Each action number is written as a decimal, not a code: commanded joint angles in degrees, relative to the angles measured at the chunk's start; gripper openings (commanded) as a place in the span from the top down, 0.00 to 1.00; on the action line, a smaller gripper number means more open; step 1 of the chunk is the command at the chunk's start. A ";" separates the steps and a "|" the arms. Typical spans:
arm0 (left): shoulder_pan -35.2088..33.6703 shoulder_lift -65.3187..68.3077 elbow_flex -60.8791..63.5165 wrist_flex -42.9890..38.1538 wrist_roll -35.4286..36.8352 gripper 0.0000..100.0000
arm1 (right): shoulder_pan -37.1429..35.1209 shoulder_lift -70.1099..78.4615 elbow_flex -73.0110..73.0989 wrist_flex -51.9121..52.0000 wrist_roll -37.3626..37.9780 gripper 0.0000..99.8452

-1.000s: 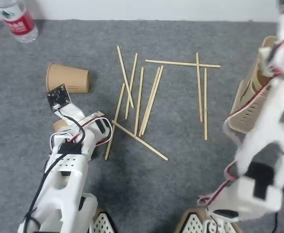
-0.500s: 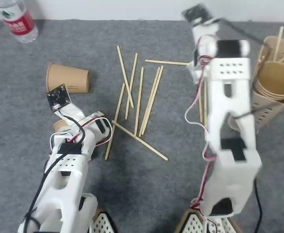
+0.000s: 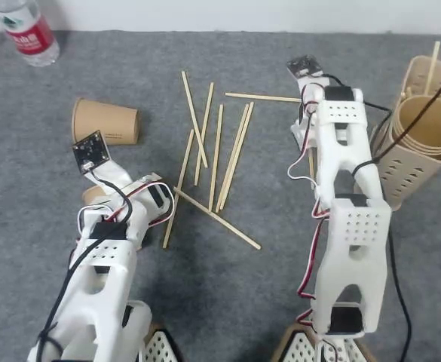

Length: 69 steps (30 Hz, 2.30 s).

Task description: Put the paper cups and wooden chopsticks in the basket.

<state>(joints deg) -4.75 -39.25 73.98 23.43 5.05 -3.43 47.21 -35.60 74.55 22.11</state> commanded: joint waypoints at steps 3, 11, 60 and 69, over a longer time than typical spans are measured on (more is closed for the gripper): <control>0.44 -0.35 -0.31 -1.41 0.00 0.82 | 1.54 2.51 -0.53 -2.42 -0.26 0.81; 0.44 -0.35 -0.31 -1.41 0.00 0.82 | 0.40 4.00 -2.81 -1.80 1.85 0.96; 0.44 -0.35 -0.22 -1.41 0.00 0.82 | -5.32 -25.45 -14.07 28.35 -4.13 0.99; 0.18 -0.35 -0.13 -1.32 0.00 0.82 | -7.16 -46.11 2.81 25.19 -7.82 0.99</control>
<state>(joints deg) -4.75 -39.25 73.98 23.43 5.05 -10.02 9.41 -38.07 100.66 14.90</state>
